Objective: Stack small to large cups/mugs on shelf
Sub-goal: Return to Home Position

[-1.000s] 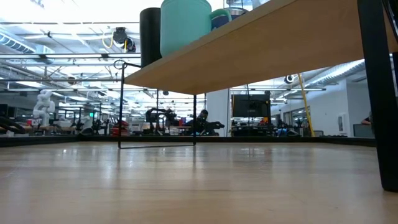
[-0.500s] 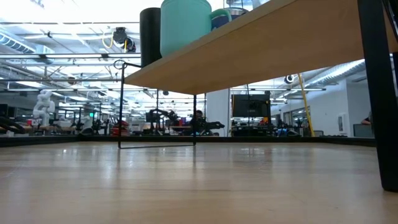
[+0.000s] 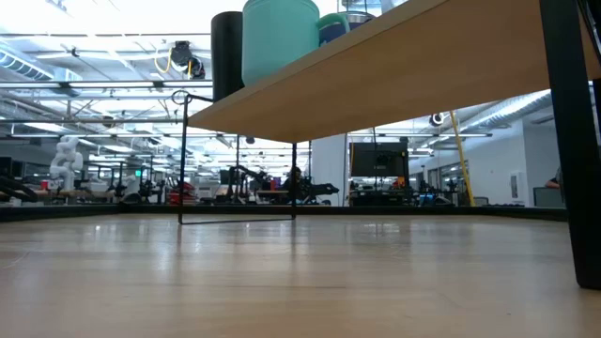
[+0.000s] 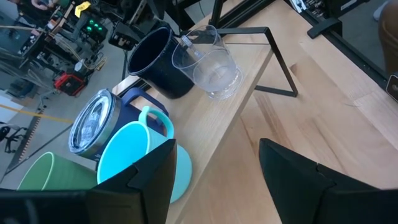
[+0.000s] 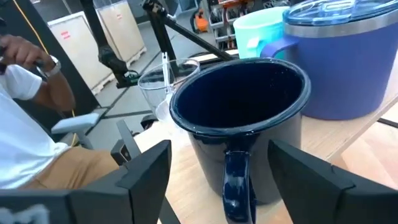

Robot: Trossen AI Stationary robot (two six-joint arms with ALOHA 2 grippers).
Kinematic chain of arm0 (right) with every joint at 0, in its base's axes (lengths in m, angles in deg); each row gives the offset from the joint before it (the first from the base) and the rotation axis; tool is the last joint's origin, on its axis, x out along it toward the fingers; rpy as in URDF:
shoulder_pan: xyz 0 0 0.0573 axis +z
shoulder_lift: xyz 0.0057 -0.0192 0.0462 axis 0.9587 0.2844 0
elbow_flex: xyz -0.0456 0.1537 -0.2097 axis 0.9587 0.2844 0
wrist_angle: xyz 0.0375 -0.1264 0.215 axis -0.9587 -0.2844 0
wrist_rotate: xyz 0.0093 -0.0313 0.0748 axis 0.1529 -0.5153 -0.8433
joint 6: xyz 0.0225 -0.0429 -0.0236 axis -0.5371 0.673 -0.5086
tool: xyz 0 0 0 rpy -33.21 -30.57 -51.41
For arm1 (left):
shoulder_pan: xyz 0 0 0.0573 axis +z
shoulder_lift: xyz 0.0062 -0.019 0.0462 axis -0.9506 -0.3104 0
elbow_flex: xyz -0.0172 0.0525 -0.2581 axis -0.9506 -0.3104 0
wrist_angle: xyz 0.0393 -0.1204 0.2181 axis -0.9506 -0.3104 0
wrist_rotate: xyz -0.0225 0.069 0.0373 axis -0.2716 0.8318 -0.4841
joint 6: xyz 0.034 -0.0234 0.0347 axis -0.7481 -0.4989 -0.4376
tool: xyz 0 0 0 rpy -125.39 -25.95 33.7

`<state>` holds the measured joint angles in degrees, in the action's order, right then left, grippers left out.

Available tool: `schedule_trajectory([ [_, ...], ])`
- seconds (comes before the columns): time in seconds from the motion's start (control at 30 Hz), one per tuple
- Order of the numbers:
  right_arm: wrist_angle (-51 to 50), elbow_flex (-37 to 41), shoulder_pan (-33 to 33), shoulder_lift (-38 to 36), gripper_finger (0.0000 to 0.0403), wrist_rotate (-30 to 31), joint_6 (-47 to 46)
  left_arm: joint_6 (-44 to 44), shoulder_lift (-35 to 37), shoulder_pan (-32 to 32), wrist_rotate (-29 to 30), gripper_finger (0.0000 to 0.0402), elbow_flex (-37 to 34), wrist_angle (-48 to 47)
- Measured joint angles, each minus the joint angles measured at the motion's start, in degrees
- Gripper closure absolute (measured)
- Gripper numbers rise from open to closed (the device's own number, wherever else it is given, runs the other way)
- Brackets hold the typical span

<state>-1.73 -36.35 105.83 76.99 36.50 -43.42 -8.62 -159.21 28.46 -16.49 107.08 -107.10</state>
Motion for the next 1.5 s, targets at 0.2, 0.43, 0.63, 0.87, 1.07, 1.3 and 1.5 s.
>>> schedule_trajectory([
  [0.2, -1.98, 0.0, -0.06, -2.82, 0.0136, 0.61, 0.51, -0.57, 0.0, 0.13, -0.04, 0.0172, 0.0, -0.02],
  [0.43, -2.13, 0.0, -0.12, -7.38, 0.0143, 5.29, 5.56, -0.44, 0.0, 0.85, -1.03, 0.0172, 0.0, -0.43],
  [0.63, -0.44, 0.0, -0.13, -10.49, 0.0145, 8.83, 11.82, 3.46, 0.0, 2.59, 0.94, 0.0172, 0.0, -4.02],
  [0.87, 2.68, -0.02, -0.15, -11.67, 0.0193, 12.61, 26.05, 9.54, 0.0, 7.07, 2.56, 0.0172, 0.0, -6.14],
  [1.07, 2.42, -0.02, -0.16, -12.69, 0.0291, 12.61, 32.67, 13.06, 0.43, 8.62, 3.13, 0.0205, -1.15, -6.45],
  [1.3, 0.91, -0.03, -0.17, -14.61, 0.0396, 12.61, 36.49, 16.17, 4.07, 8.87, 5.6, 0.0281, -6.44, -3.51],
  [1.5, -1.25, -0.02, -0.17, -14.75, 0.0394, 12.54, 34.13, 15.11, 9.96, 8.87, 6.08, 0.0325, -17.01, 8.4],
])
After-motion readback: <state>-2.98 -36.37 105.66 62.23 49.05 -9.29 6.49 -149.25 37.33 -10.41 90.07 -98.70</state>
